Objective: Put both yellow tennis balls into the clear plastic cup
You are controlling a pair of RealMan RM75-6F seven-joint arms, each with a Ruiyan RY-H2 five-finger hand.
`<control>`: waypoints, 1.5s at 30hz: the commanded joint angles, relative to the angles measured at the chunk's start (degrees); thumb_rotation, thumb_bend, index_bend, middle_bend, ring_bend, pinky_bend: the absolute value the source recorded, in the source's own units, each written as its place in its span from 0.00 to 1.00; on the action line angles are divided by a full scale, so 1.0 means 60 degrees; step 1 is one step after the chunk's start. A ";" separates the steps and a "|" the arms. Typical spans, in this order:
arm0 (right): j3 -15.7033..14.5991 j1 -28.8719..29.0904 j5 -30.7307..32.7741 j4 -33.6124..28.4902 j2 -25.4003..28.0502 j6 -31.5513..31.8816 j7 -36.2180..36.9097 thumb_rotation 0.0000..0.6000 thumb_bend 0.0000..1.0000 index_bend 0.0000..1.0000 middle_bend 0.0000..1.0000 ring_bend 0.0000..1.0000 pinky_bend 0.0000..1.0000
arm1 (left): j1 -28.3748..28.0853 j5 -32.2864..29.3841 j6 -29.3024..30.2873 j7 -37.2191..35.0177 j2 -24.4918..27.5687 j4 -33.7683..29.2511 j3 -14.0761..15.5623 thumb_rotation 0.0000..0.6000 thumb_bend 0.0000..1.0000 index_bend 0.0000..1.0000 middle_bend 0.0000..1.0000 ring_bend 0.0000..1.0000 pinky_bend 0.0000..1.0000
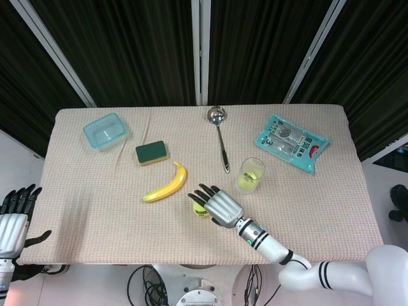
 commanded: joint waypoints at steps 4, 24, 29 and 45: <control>-0.0076 0.0150 0.0420 0.0478 -0.0461 -0.0045 -0.0415 1.00 0.26 0.38 0.32 0.30 0.48 | 0.0039 -0.0049 0.0067 -0.0148 0.0008 0.0083 -0.0048 1.00 0.00 0.02 0.00 0.00 0.00; 0.1309 -0.0545 -0.1780 -0.1794 0.1859 0.3847 0.0316 1.00 0.42 0.76 0.61 0.57 0.76 | 0.0105 0.0059 0.0208 -0.0019 0.0056 -0.0043 -0.0035 1.00 0.00 0.02 0.00 0.00 0.00; 0.1613 -0.1003 -0.0800 -0.1756 0.2591 0.4010 0.0297 1.00 0.43 0.76 0.61 0.57 0.76 | 0.0072 0.0048 0.0122 0.0129 0.0062 -0.0105 -0.0025 1.00 0.00 0.02 0.00 0.00 0.00; 0.0977 -0.1181 -0.0237 -0.1273 0.3240 0.2933 0.1975 1.00 0.30 0.65 0.57 0.56 0.74 | -0.0016 -0.0084 -0.0102 0.0345 0.0096 -0.0328 -0.0049 1.00 0.00 0.02 0.00 0.00 0.00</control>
